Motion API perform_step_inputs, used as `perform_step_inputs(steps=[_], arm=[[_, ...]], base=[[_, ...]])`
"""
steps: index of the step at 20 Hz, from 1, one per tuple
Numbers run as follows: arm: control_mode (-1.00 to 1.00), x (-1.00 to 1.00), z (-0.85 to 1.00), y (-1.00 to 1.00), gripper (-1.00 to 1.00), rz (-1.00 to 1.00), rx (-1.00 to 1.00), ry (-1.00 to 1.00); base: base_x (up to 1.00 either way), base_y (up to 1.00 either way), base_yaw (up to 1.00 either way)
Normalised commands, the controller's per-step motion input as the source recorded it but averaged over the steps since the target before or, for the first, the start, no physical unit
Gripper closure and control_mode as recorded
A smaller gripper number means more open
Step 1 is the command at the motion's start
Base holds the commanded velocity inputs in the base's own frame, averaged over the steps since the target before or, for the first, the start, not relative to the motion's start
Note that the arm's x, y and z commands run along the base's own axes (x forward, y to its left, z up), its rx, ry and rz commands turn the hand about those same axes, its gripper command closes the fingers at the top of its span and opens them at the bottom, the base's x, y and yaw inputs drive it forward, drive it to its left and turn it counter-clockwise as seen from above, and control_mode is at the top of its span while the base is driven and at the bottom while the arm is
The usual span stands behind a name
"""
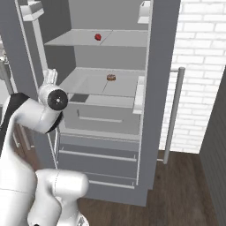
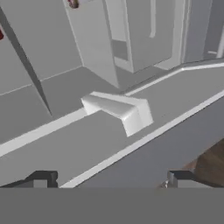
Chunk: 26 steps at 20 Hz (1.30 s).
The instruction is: Take the strawberry from the fridge and place it on top of the pancake, located on the dining counter.
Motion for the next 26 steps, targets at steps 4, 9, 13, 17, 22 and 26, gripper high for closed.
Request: perform_step_inputs(steps=[4,9,13,17,22,26], arm=[[-1.0,1.0,-0.1,-0.68,-1.0,0.05,-0.01,0.33],[-1.0,0.96,-0.25,-0.19,-1.0,0.2,-0.01,0.29],[-1.0,0.51,-0.35,0.74,-1.0,0.48,0.11,0.1],[-1.0,0.18,-0.41,0.95,-1.0,0.6,0.08,0.01],[-1.0,0.02,-0.16,0.98,-1.0,0.31,0.0,0.0],[-1.0,-0.06,0.0,0.75,-1.0,0.08,0.0,-0.03]], base=[[0.0,0.0,0.0],[0.0,0.0,0.0],[0.0,0.0,0.0],[0.0,0.0,0.0],[0.0,0.0,0.0],[0.0,0.0,0.0]])
